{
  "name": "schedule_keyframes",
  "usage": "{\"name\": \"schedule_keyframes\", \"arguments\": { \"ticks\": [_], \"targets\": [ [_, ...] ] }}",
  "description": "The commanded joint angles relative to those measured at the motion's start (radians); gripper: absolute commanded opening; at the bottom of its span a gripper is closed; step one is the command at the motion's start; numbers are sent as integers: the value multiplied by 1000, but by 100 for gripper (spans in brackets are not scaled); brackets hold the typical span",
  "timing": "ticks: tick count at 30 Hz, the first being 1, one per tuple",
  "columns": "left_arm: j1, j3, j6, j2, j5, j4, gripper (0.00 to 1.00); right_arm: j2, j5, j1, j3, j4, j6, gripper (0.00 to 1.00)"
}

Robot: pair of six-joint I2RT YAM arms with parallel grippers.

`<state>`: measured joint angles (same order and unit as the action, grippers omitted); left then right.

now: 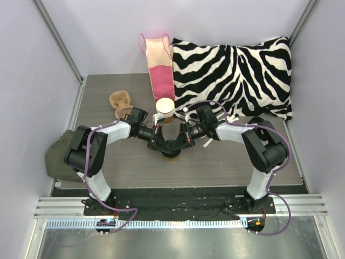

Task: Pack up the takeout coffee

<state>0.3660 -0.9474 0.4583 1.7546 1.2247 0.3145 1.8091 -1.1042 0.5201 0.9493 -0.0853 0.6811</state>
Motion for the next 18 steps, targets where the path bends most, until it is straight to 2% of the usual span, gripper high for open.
{"name": "schedule_keyframes", "arguments": {
  "ticks": [1,10,14,18],
  "targets": [
    [-9,-4,-60,-12,-188,63,0,-19,182,32,-1,99,-138,10],
    [-10,-37,29,-130,-126,72,0,-122,126,35,51,107,-78,11],
    [-13,-33,89,-158,-128,22,0,-139,112,53,45,91,-25,12],
    [-19,-24,177,-156,-131,-63,0,-146,106,75,6,-34,70,12]
  ]
}}
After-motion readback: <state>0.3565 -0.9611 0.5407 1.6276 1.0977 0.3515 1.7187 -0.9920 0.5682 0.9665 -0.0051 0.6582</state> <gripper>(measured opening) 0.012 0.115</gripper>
